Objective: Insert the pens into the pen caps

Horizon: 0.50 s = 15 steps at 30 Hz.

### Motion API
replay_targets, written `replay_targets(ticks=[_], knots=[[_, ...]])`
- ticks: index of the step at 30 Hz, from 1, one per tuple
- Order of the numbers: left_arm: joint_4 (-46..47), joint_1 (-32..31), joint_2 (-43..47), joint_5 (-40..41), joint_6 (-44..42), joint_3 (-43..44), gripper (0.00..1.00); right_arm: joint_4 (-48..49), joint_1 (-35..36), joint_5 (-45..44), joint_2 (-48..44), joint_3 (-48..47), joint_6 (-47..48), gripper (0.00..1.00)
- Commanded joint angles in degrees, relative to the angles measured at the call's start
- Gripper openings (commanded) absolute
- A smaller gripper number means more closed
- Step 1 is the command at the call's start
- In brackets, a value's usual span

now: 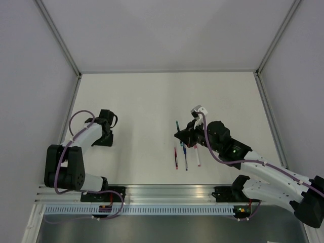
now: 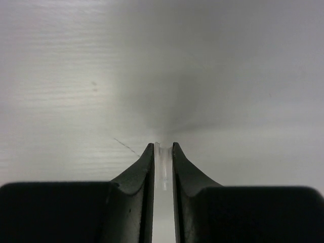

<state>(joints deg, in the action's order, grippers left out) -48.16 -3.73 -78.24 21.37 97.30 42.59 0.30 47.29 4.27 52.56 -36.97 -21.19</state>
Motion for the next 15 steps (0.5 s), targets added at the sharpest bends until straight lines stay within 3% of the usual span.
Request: replay_targets(ticks=[1, 5, 11, 15], knots=[[5.4, -4.2, -4.2, 0.9, -8.8, 5.6, 0.02, 3.2, 0.0, 2.7, 2.9, -0.7, -0.3, 0.00], [19.5, -8.0, -3.5, -5.4, -19.0, 4.3, 0.02, 5.7, 0.0, 9.6, 7.8, -1.2, -0.4, 0.00], [24.2, -16.0, -1.5, -7.2, -28.4, 9.9, 0.02, 7.4, 0.1, 15.0, 13.7, -2.0, 0.2, 0.00], [37.9, -20.2, 2.9, -14.7, -35.0, 8.3, 0.02, 10.6, 0.1, 20.1, 18.3, -1.8, -0.6, 0.00]])
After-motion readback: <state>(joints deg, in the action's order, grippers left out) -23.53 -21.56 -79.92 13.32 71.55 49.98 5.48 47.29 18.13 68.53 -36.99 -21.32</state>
